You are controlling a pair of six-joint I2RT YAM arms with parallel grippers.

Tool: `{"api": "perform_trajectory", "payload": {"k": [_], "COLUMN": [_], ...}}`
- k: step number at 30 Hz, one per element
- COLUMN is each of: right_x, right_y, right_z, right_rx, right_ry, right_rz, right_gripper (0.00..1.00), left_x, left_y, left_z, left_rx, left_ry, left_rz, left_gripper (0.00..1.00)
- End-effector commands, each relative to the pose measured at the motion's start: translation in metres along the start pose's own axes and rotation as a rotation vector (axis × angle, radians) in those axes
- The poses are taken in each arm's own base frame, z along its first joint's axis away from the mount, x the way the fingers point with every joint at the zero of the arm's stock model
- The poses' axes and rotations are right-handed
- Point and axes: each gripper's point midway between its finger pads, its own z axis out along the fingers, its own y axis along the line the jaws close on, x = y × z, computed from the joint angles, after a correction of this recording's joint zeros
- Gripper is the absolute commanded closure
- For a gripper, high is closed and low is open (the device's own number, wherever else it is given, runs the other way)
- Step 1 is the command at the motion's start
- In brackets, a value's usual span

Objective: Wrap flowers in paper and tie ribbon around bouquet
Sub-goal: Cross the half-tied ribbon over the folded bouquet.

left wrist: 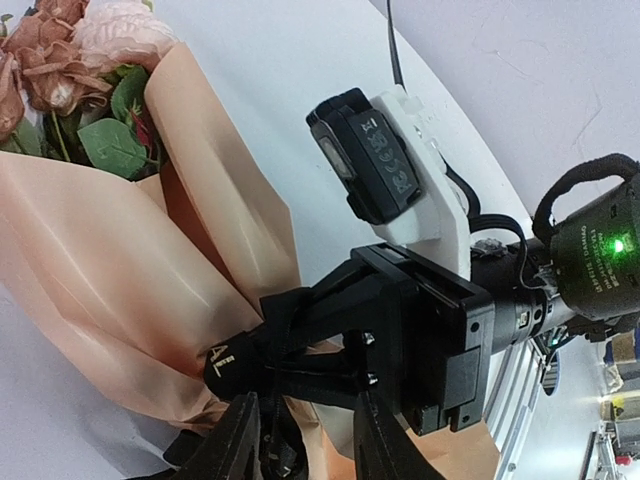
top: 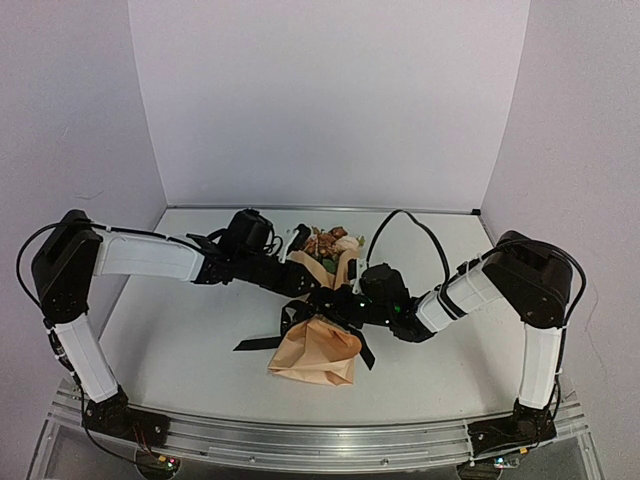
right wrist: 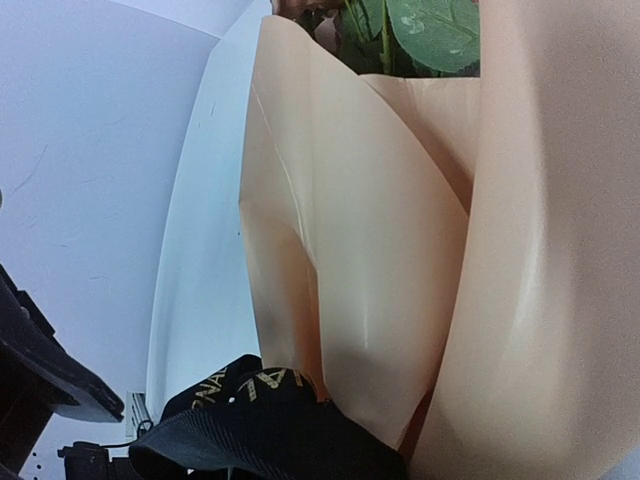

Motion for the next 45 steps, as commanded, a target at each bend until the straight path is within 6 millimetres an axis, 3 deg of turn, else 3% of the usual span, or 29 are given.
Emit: {"api": "perform_trajectory", "payload": {"k": [1, 5, 8, 16, 24, 32, 45], "right_x": [-0.013, -0.012, -0.013, -0.015, -0.016, -0.017, -0.017], "right_y": [0.009, 0.009, 0.010, 0.014, 0.017, 0.019, 0.027], "right_z": [0.001, 0.002, 0.003, 0.004, 0.005, 0.006, 0.005], "right_rx": [-0.004, -0.002, -0.004, -0.009, -0.013, -0.017, -0.035], "right_ry": [-0.035, -0.030, -0.030, -0.030, -0.029, -0.028, -0.019], "right_rz": [-0.027, -0.026, -0.027, -0.033, -0.036, -0.038, -0.050], "right_gripper": [0.95, 0.95, 0.95, 0.95, 0.95, 0.95, 0.95], "left_x": [-0.051, -0.044, -0.033, -0.012, -0.006, 0.003, 0.005], "left_y": [0.008, 0.038, 0.042, 0.031, 0.020, 0.011, 0.026], "left_z": [-0.029, -0.025, -0.011, 0.020, 0.024, 0.027, 0.033], "left_rx": [-0.077, -0.154, -0.149, -0.114, -0.088, -0.067, -0.137], "left_ry": [-0.165, -0.111, -0.009, 0.155, 0.189, 0.218, 0.211], "left_rz": [-0.030, -0.095, -0.105, -0.098, -0.087, -0.079, -0.078], "left_gripper": [0.67, 0.73, 0.78, 0.80, 0.83, 0.76, 0.65]}}
